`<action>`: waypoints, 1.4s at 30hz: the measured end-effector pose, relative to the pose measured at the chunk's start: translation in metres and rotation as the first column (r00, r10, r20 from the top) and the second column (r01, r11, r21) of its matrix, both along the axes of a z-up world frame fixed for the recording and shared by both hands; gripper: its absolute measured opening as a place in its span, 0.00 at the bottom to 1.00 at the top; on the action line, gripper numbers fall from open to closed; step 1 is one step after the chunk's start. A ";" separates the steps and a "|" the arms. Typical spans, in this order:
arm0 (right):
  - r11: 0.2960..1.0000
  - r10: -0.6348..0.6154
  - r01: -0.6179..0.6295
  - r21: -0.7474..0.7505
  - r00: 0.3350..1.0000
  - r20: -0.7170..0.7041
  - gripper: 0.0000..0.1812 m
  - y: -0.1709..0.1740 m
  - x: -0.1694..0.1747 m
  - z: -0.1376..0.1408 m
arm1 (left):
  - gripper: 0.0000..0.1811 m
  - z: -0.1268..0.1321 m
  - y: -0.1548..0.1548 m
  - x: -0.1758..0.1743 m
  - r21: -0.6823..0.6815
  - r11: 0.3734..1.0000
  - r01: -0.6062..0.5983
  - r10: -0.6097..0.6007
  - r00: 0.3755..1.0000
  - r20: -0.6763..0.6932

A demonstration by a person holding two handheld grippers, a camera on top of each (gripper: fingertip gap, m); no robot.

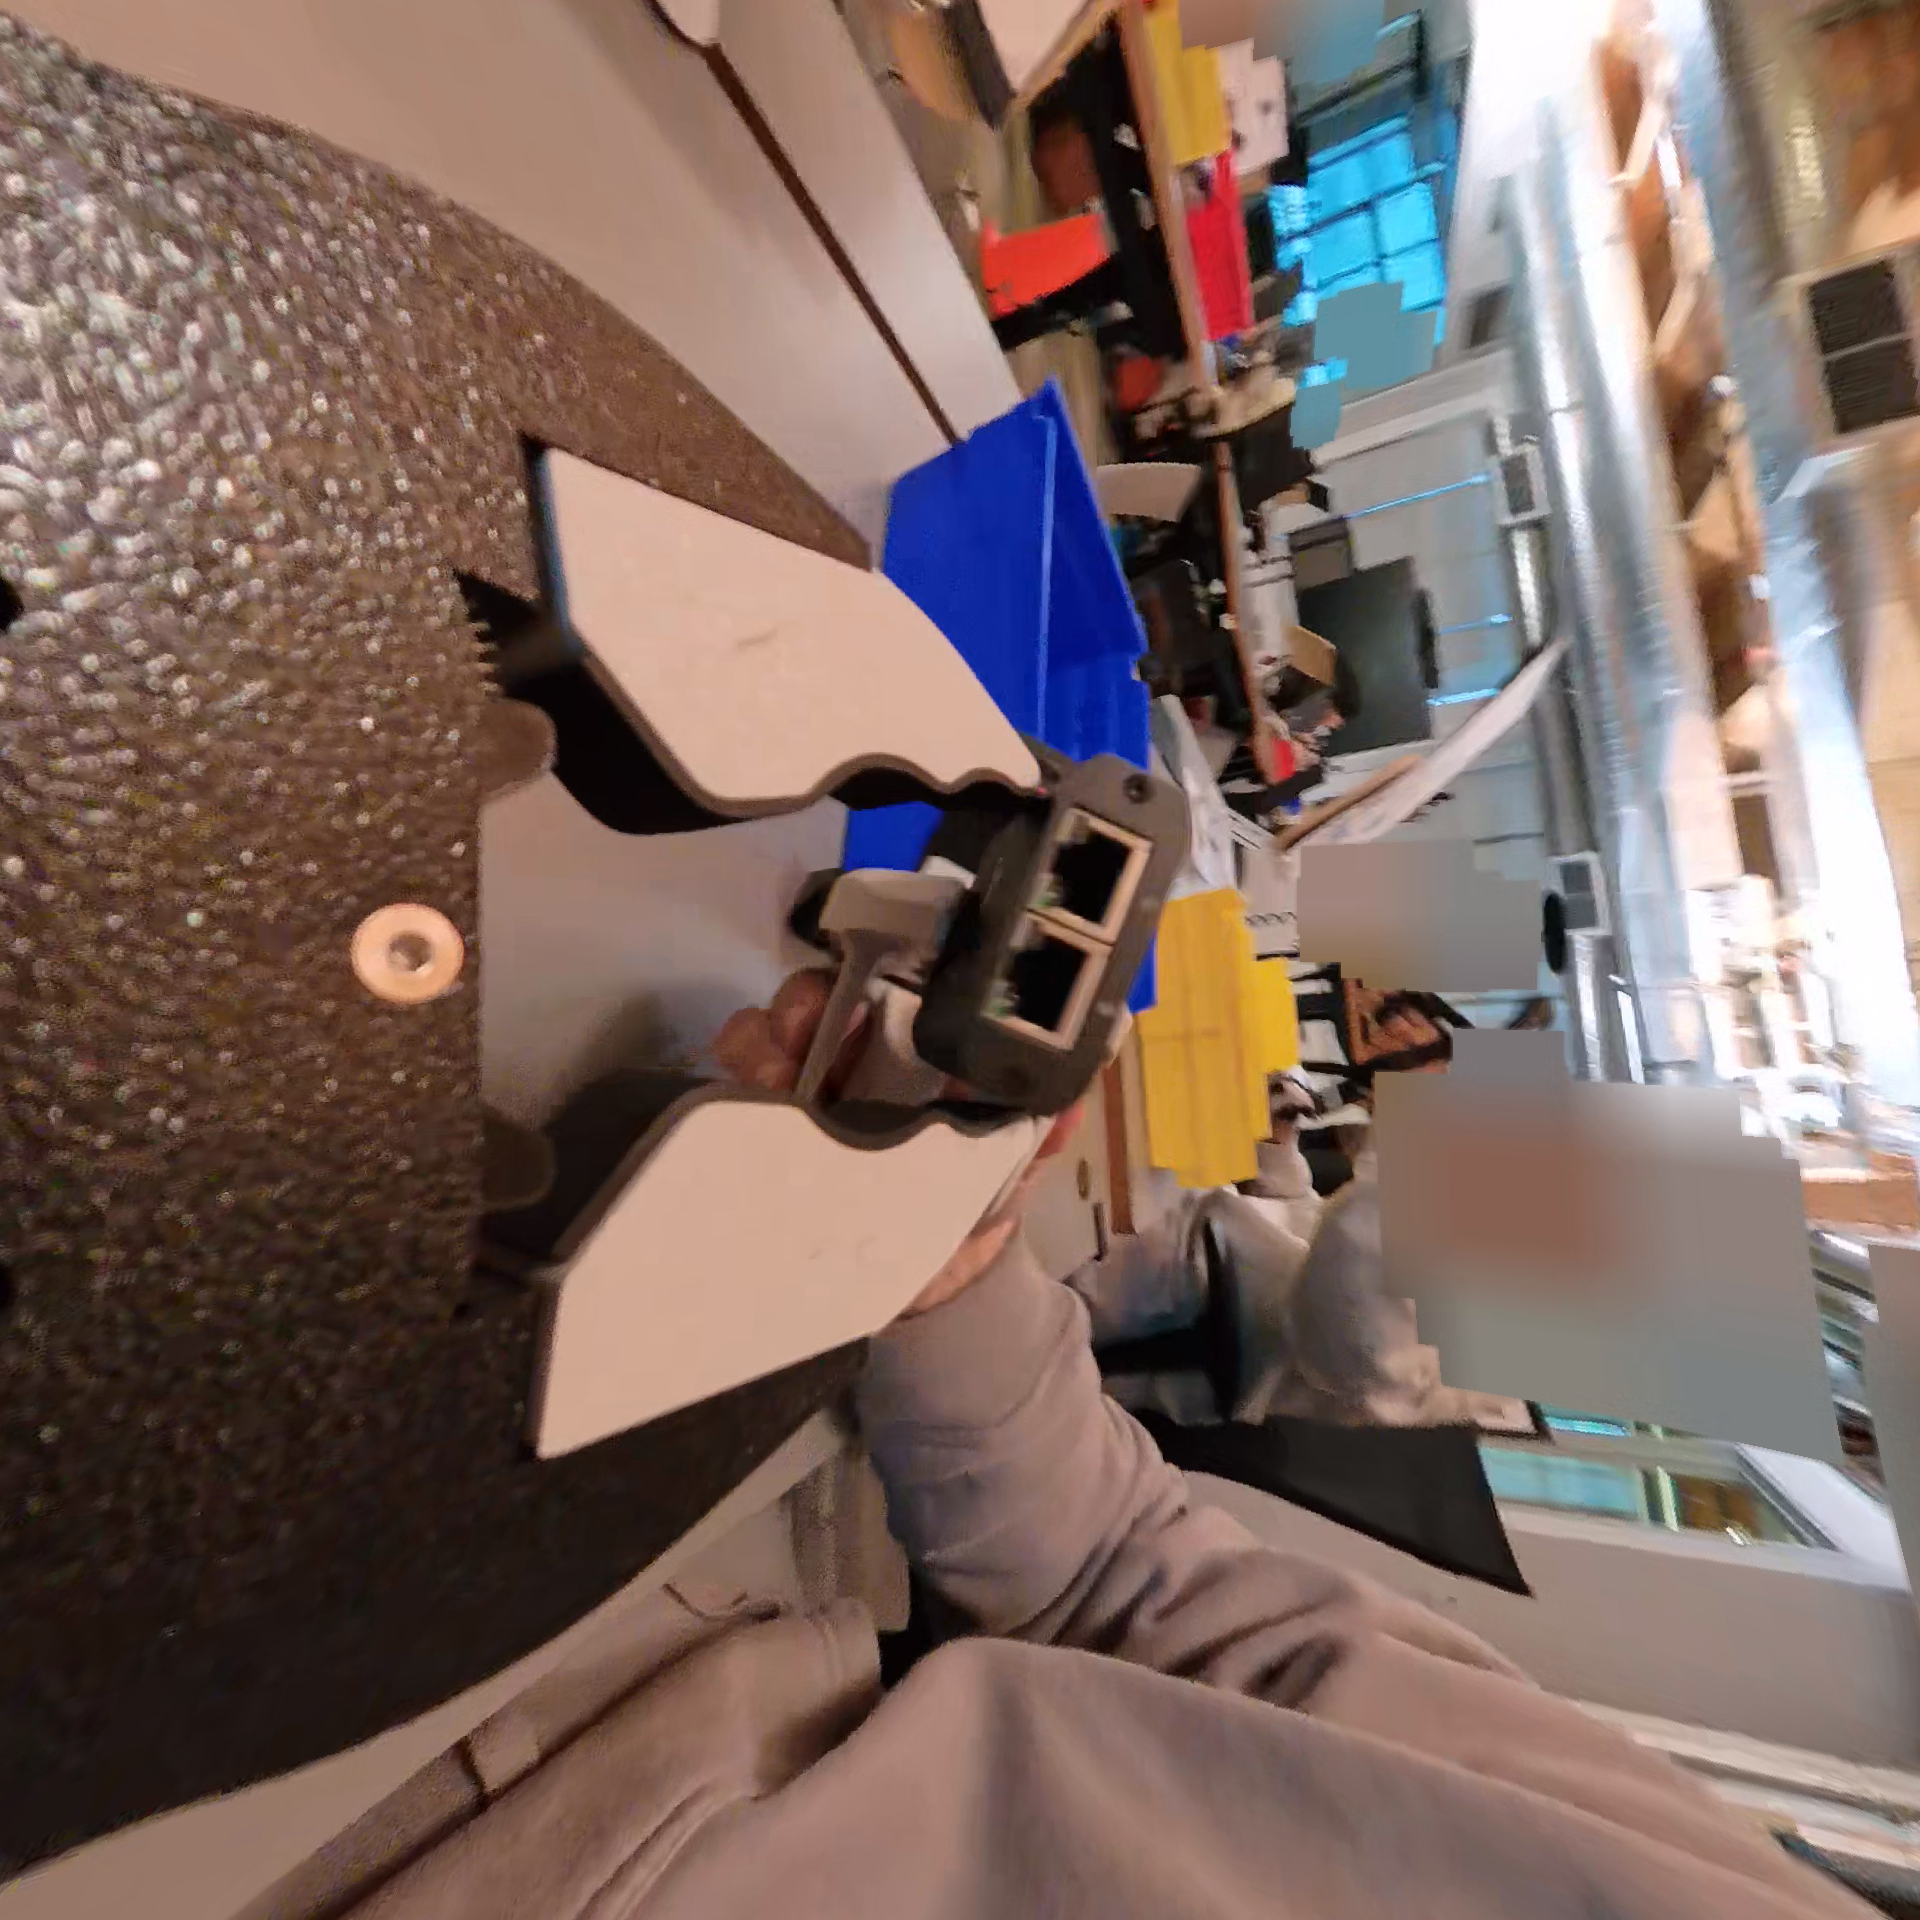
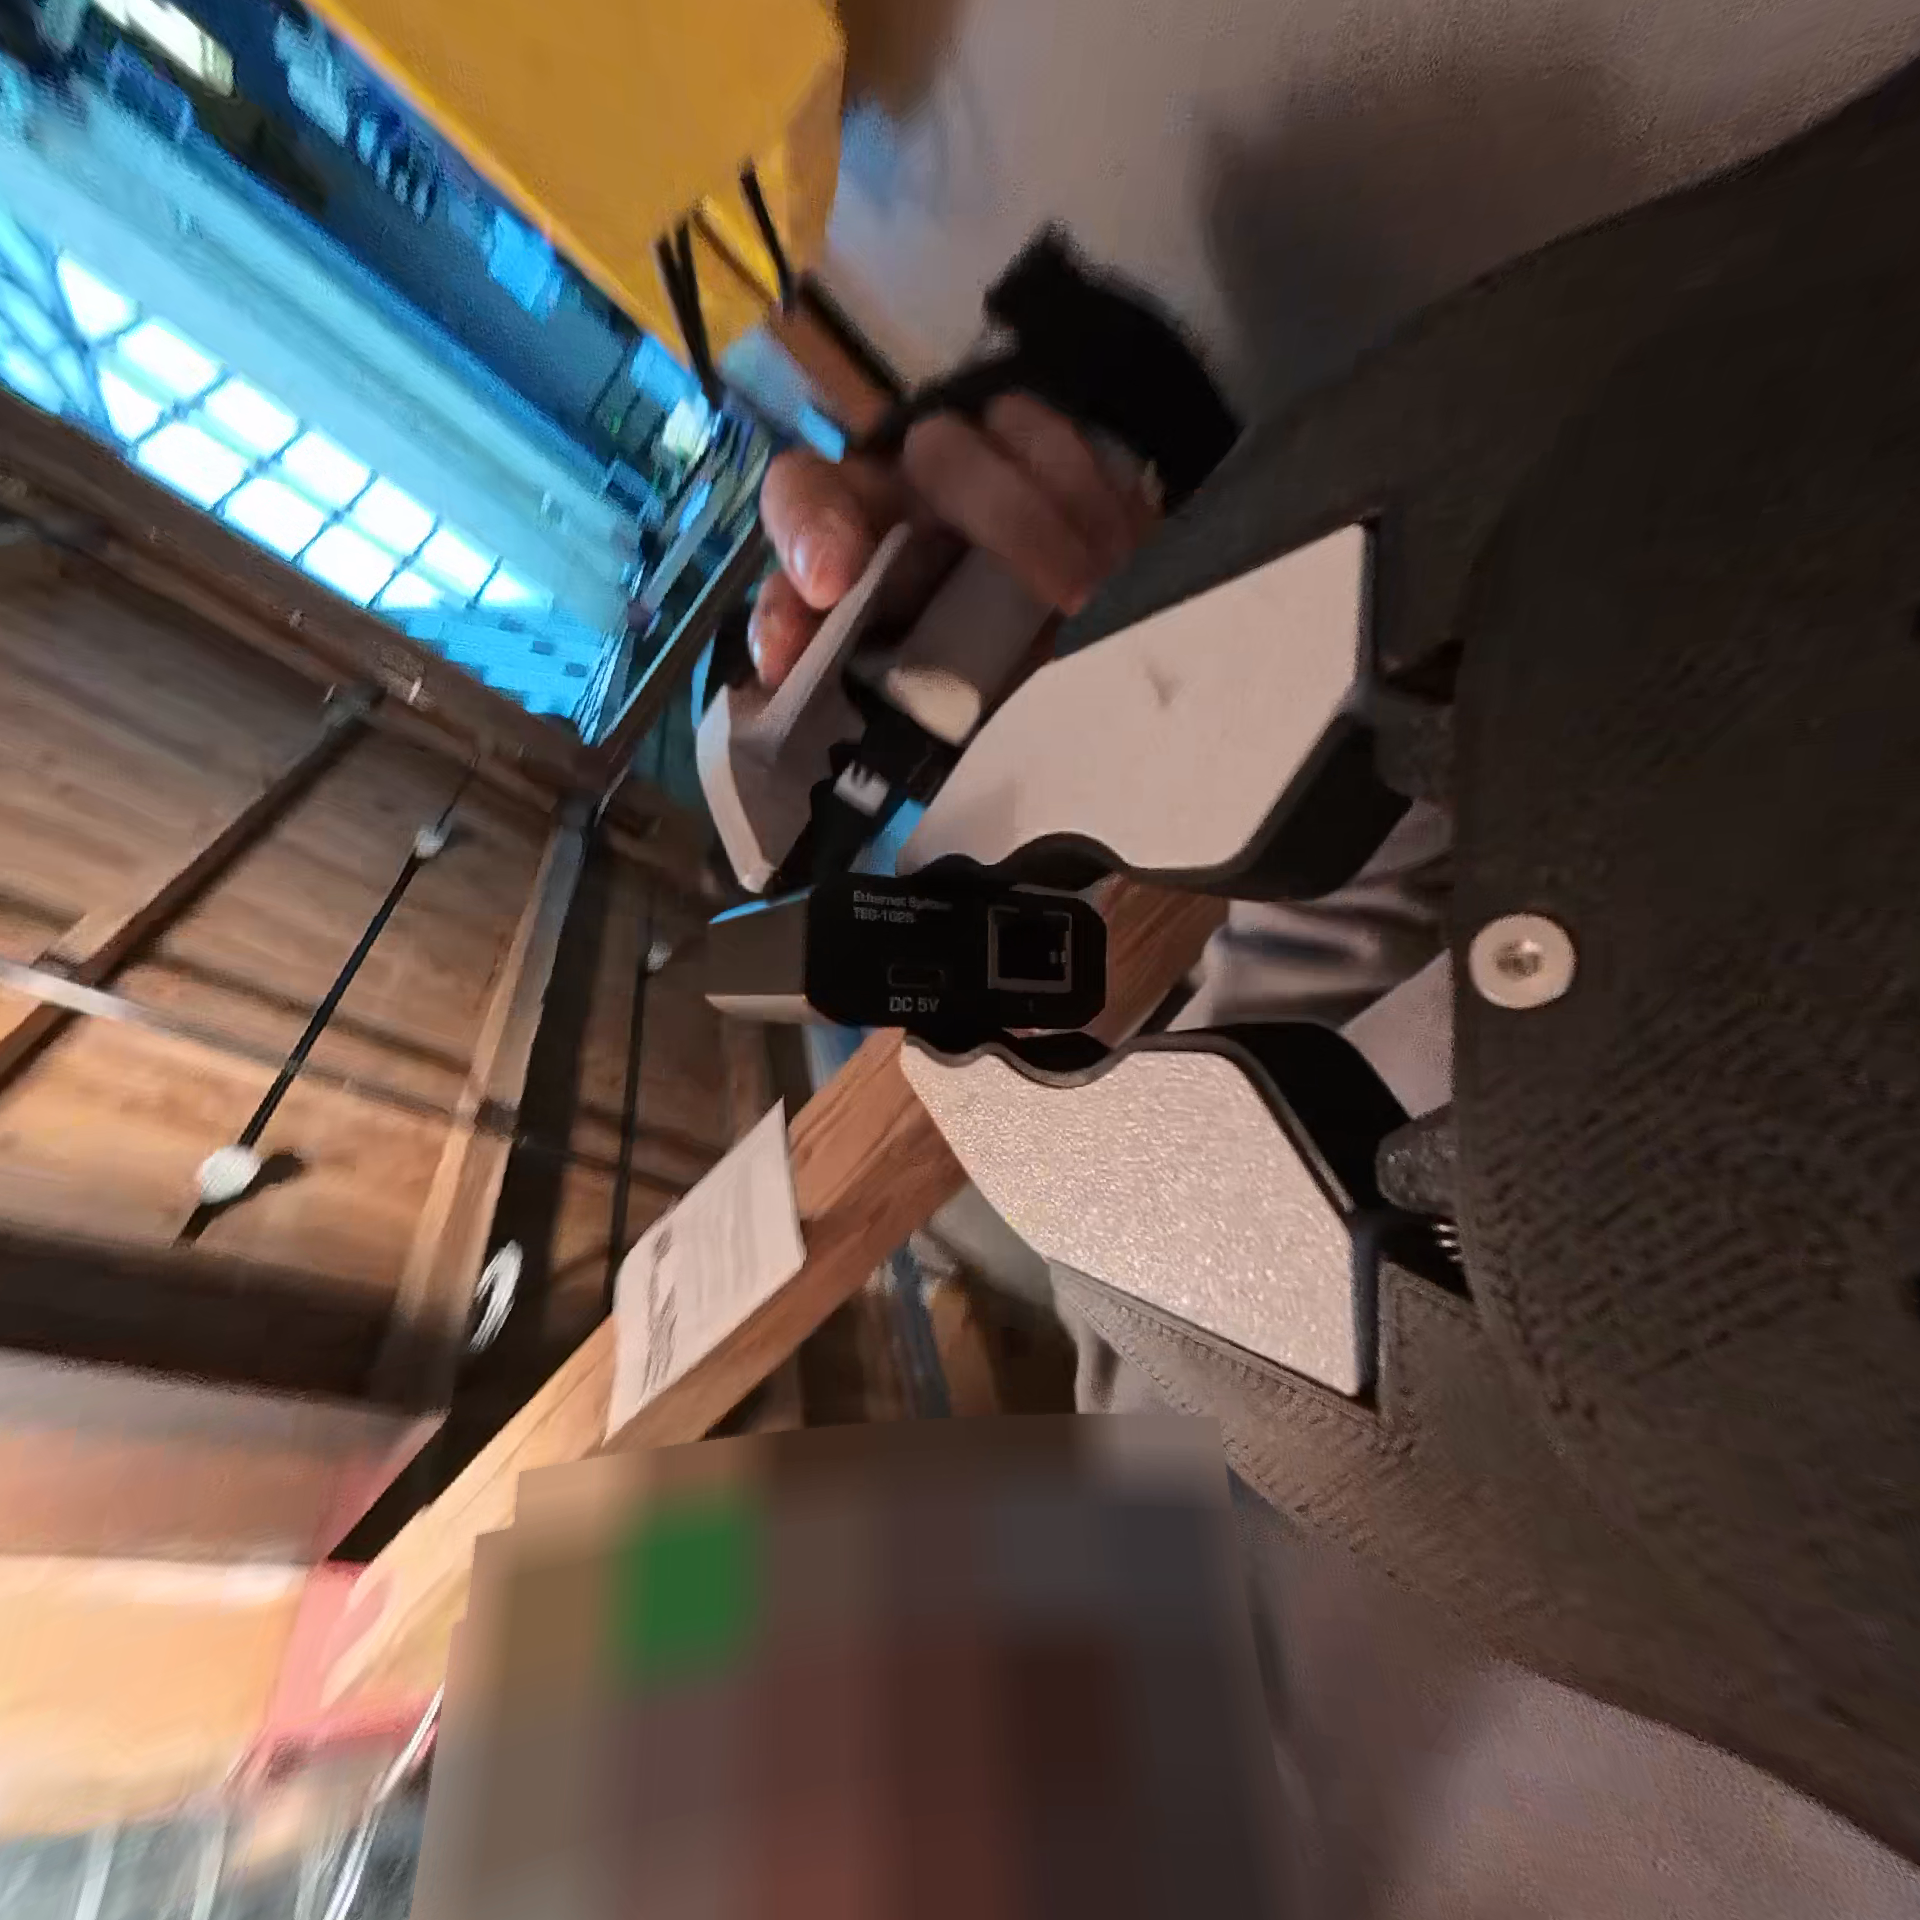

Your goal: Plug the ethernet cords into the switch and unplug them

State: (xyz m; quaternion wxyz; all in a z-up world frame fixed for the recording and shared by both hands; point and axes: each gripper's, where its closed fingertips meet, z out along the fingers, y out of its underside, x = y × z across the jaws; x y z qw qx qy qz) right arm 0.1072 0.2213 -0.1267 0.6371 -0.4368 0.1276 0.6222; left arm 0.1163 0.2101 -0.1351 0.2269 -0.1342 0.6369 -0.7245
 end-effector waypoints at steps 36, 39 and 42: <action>0.869 -0.234 0.334 0.364 -0.371 0.899 0.62 -0.013 0.014 -0.049 | 0.13 -0.053 -0.007 -0.003 -0.288 0.953 0.100 -0.301 0.449 -0.841; 0.865 -0.222 0.338 0.371 -0.405 0.887 0.63 -0.008 0.014 -0.055 | 0.13 -0.056 -0.011 0.003 -0.253 0.966 0.059 -0.251 0.457 -0.853; 0.839 -0.207 0.382 0.388 -0.436 0.876 0.60 -0.002 0.020 -0.058 | 0.12 -0.053 -0.011 0.010 -0.285 0.958 0.000 -0.253 0.458 -0.852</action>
